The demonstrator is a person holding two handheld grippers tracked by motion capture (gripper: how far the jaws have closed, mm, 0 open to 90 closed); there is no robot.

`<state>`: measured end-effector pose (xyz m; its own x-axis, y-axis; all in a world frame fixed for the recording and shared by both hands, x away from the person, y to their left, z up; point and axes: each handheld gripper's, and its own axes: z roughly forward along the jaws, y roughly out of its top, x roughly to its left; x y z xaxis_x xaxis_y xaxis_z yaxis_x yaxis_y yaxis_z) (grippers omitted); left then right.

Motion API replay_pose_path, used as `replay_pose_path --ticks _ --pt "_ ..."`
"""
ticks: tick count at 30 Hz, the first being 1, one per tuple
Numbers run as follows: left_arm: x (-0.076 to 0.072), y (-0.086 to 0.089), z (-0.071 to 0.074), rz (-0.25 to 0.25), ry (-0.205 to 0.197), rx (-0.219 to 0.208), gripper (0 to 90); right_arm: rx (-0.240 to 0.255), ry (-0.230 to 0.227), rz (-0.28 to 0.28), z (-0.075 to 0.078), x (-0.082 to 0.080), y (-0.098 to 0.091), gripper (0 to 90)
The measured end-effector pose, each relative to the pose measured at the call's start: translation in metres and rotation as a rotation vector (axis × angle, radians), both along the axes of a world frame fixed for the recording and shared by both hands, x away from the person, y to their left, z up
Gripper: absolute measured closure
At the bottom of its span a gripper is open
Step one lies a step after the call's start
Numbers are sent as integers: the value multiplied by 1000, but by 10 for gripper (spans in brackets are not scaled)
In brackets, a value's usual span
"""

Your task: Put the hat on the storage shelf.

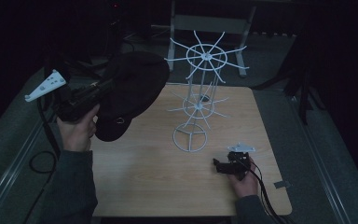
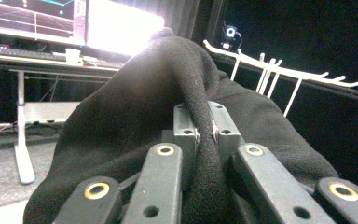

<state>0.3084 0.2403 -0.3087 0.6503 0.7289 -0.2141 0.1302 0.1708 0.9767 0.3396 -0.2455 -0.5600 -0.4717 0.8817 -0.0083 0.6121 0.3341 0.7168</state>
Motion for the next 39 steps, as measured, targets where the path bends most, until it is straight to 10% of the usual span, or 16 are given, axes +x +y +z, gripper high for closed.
replay_pose_path --ticks 39 --pt "9 14 7 -85 -44 -98 850 0 0 0 0 0 0 115"
